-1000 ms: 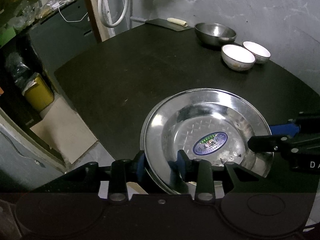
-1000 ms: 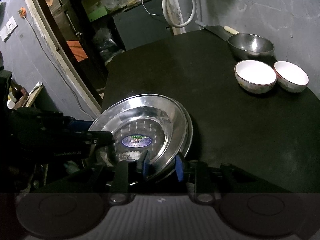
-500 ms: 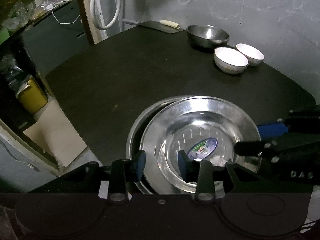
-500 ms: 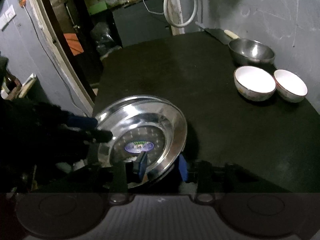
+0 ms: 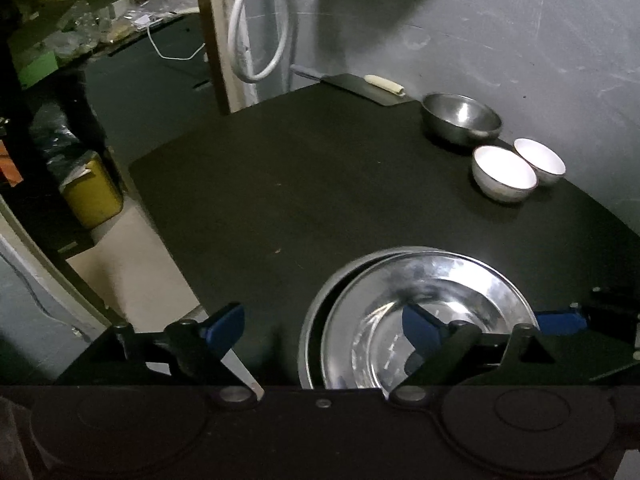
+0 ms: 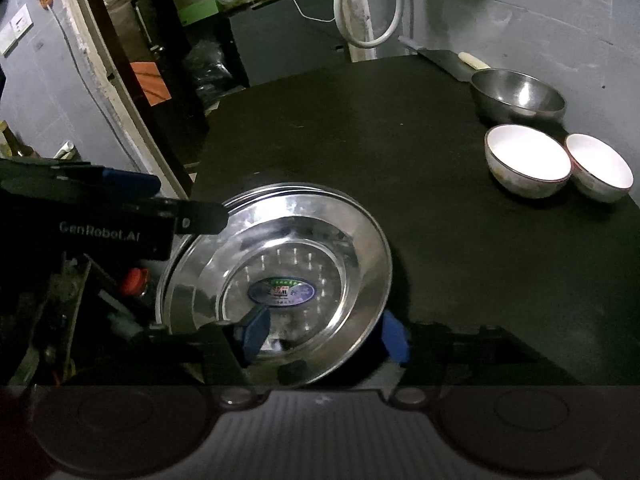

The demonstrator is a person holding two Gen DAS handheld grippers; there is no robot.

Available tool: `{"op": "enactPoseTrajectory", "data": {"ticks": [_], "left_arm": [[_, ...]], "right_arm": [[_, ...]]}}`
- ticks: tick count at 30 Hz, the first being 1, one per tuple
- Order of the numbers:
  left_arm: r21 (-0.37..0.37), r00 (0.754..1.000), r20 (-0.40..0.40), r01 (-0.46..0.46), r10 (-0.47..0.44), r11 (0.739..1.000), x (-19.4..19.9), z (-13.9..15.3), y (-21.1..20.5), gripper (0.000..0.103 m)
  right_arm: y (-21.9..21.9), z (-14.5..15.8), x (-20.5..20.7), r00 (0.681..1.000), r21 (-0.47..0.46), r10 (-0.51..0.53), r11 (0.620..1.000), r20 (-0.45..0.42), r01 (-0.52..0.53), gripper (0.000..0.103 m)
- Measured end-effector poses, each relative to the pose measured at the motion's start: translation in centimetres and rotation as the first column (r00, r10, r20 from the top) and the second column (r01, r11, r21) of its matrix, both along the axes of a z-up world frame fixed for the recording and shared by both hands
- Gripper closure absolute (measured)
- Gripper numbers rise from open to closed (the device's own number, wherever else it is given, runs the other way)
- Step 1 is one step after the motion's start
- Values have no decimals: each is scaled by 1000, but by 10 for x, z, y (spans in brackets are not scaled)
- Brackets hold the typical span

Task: Organize plates and bowls

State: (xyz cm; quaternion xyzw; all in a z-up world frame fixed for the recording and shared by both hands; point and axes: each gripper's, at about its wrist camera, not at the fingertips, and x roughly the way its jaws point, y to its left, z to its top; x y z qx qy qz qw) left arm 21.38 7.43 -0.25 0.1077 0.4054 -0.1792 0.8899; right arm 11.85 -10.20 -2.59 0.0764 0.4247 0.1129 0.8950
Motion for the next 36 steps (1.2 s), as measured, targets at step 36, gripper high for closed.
{"op": "enactPoseTrajectory", "data": {"ticks": [36], "left_arm": [[-170, 997, 80, -1, 15, 986, 117, 13, -74, 1]], "right_arm": [[-111, 35, 51, 928, -11, -297, 952, 227, 307, 0]]}}
